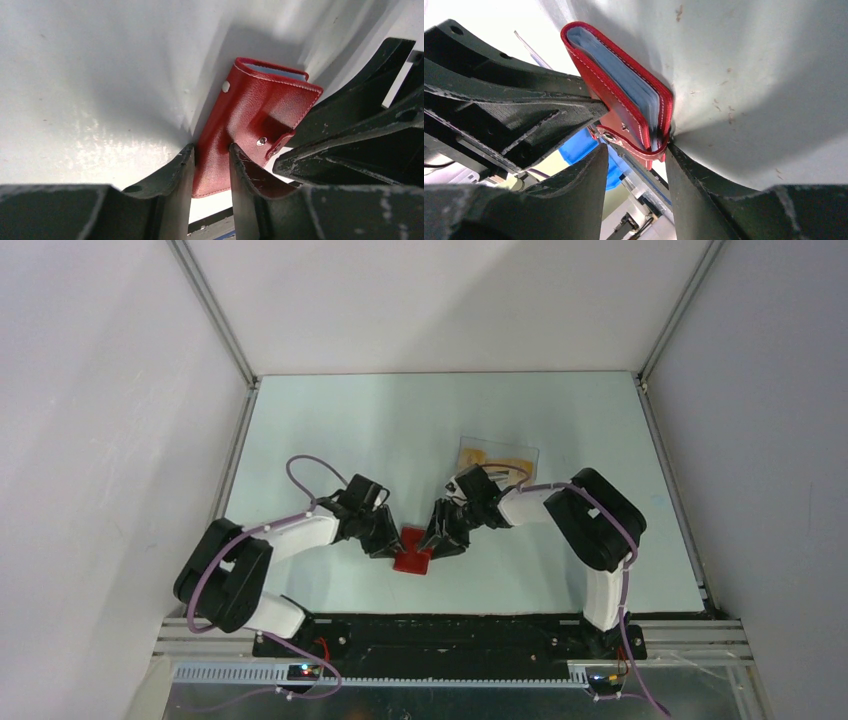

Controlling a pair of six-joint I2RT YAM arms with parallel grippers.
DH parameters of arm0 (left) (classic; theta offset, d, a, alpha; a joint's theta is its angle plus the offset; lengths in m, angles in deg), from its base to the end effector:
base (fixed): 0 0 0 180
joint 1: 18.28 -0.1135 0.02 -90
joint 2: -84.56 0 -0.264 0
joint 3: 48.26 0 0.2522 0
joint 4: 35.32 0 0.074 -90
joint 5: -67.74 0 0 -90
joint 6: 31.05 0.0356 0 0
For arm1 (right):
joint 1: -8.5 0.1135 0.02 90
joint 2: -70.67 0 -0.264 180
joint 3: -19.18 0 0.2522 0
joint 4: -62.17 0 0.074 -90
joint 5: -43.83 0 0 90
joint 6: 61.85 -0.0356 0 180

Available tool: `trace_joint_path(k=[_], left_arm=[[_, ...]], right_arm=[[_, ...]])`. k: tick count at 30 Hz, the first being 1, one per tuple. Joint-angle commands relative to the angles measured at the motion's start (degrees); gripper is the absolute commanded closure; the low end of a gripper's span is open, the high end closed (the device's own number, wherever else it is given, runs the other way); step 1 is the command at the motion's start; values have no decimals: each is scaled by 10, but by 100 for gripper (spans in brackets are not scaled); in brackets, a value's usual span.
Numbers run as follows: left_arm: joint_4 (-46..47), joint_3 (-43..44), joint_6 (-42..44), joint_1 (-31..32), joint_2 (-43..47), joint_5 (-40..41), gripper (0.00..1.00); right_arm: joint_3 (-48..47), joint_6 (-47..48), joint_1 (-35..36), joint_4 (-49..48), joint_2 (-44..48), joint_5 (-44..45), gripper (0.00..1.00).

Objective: Put the credit cards into the card holder
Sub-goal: Close the card holder at the center of the board.

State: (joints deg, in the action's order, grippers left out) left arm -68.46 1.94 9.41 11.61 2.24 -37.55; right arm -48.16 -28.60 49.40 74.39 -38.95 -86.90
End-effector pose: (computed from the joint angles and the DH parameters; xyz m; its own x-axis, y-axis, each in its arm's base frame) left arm 0.2066 -0.1296 0.1426 -0.9495 -0.3008 -0.0893 -0.2251 0.8514 -0.4738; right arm 0.2523 0.2493 0.1103 -0.9918 -0.0207 0.1258 0.0855 0.6238 0.7769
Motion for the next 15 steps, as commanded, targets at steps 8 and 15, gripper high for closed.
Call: trace_joint_path(k=[8,15], left_arm=[[7,3,-30,48,-35,6,67],[6,6,-24,48,-44,18,67]], right_arm=[[10,49,-27,34,-19,54,51],[4,89,-22,83,-35,66,51]])
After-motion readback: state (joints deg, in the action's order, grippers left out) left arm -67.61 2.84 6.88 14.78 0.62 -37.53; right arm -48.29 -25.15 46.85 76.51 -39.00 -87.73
